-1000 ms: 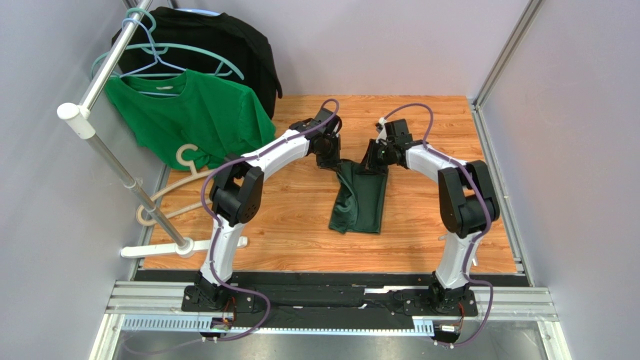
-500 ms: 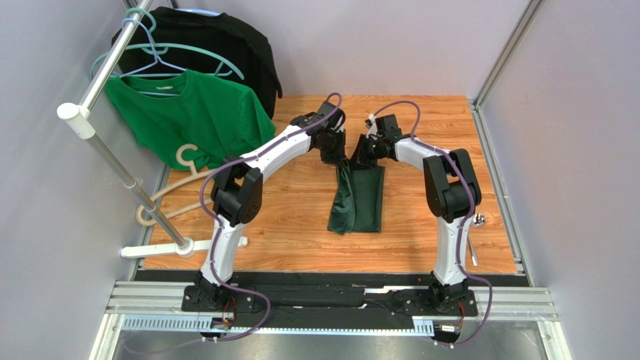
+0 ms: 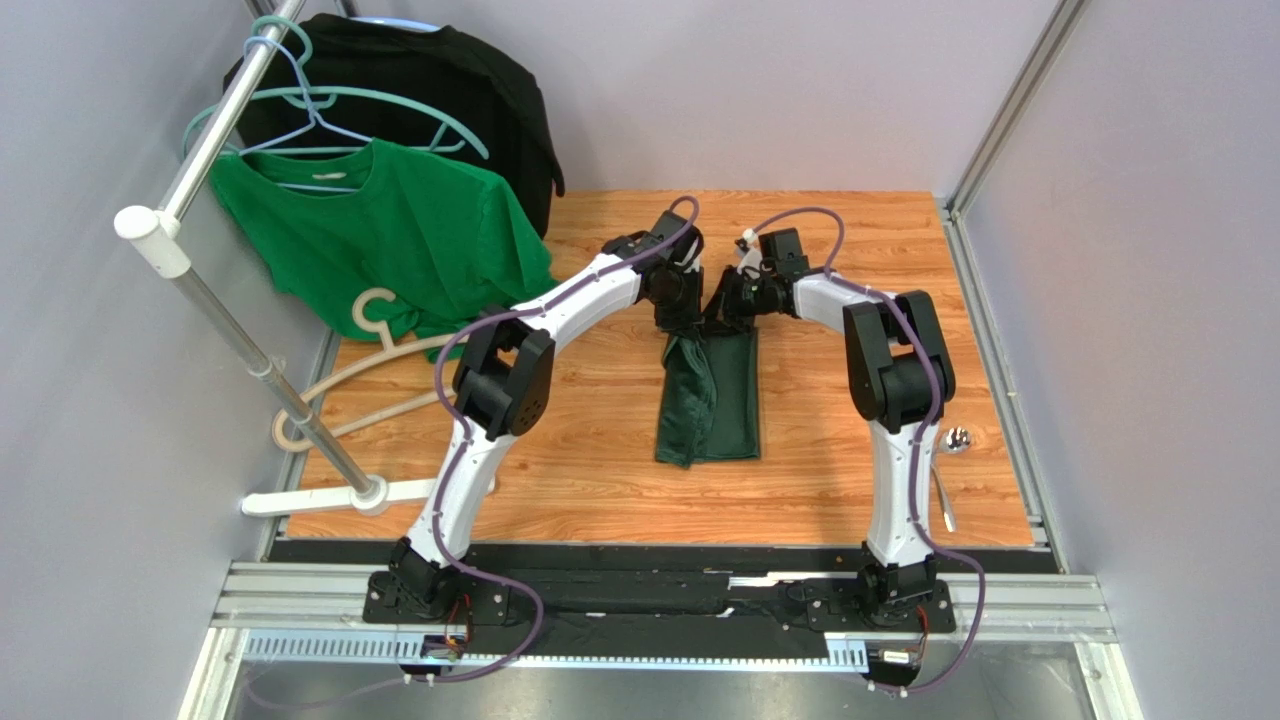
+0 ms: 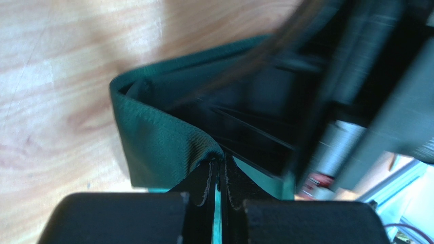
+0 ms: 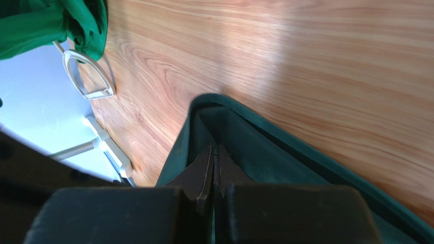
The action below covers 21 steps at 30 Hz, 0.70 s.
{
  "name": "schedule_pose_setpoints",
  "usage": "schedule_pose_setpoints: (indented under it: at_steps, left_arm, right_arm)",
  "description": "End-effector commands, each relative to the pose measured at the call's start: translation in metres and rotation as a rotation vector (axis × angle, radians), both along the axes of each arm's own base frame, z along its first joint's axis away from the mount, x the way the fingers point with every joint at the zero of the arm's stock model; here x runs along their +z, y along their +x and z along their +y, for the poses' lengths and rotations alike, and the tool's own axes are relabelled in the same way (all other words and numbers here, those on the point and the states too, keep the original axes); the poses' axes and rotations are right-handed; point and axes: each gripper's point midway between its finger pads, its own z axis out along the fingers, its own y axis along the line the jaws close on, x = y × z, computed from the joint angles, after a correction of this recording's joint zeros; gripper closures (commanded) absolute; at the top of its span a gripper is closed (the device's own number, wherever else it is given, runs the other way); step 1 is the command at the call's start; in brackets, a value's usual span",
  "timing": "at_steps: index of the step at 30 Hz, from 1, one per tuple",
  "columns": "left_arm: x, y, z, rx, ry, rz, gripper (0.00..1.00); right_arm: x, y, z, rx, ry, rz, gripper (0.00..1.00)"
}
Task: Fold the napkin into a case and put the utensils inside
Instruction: Fold the lower triangle-folded napkin at the center of the board.
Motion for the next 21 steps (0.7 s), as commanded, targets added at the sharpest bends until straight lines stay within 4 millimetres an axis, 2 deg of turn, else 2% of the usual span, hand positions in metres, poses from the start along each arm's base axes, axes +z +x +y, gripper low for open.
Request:
schedule_pose_setpoints:
  at_steps: [1, 5, 10, 13, 16, 17, 19, 21]
  left_arm:
    - [0.012, 0.022, -0.017, 0.015, -0.055, -0.074, 1.00]
    - [0.012, 0.023, -0.022, 0.031, -0.070, -0.078, 1.00]
    - [0.018, 0.030, -0.024, 0.086, -0.085, -0.105, 1.00]
    - [0.014, 0.034, -0.025, 0.120, -0.079, -0.107, 1.00]
    - [0.005, 0.040, -0.024, 0.147, -0.066, -0.115, 0.96]
    - [0.002, 0.041, -0.024, 0.152, -0.063, -0.121, 0.93]
    - [-0.003, 0.044, -0.023, 0.164, -0.048, -0.127, 0.89]
    - [-0.001, 0.046, -0.025, 0.162, -0.065, -0.141, 0.84]
  right_arm:
    - [0.025, -0.002, -0.016, -0.025, -0.022, -0.009, 1.00]
    - [0.026, -0.005, -0.035, -0.066, -0.114, -0.021, 1.00]
    - [0.012, -0.018, -0.051, -0.078, -0.200, 0.004, 1.00]
    - [0.007, -0.022, -0.056, -0.090, -0.221, 0.016, 1.00]
    - [0.010, -0.025, -0.061, -0.120, -0.230, 0.022, 1.00]
    - [0.019, -0.024, -0.063, -0.132, -0.230, 0.005, 1.00]
    - [0.020, -0.028, -0.070, -0.156, -0.246, 0.010, 1.00]
    - [0.028, -0.033, -0.075, -0.176, -0.255, -0.001, 1.00]
